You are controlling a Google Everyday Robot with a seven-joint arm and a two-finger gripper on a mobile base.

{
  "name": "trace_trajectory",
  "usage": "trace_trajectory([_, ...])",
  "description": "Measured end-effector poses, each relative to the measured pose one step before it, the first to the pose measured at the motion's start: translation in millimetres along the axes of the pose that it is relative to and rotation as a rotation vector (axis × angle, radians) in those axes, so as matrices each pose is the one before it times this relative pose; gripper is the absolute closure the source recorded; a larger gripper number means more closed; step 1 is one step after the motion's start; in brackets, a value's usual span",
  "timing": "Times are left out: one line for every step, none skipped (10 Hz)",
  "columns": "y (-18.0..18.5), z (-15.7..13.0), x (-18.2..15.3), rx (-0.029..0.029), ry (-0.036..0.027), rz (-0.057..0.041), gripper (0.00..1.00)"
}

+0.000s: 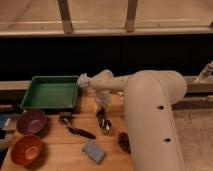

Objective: Wipe table surface with eraser

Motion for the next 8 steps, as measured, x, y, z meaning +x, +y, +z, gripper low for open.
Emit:
trace_trajectory([-7.76,-1.55,-0.33,0.01041,-0.00227,0.01818,0.94])
trace_trajectory([-13.88,-3.37,-2.00,0.01373,-0.00424,0.03477,0.94])
trace_trajectory([-18.82,-3.90,-6.77,0.01486,-0.00615,0.03640,0.94])
trace_trajectory([-21.98,-4.44,-12.55,0.01046,-0.00494,0.04330,0.94])
trace_trajectory([-12.73,-4.53,-12.19,0.00138,-0.00781,0.02305,0.94])
trace_trajectory([-16.21,-5.39,-17.47,-0.00217,-0.00844,0.03549,0.94])
trace_trajectory([-7.94,-3.61,-11.80,-0.00510,-0.00737,0.02100,0.94])
trace_trajectory([-2.06,-3.39,-10.25,-0.00991,-0.00866,0.01021,0.94])
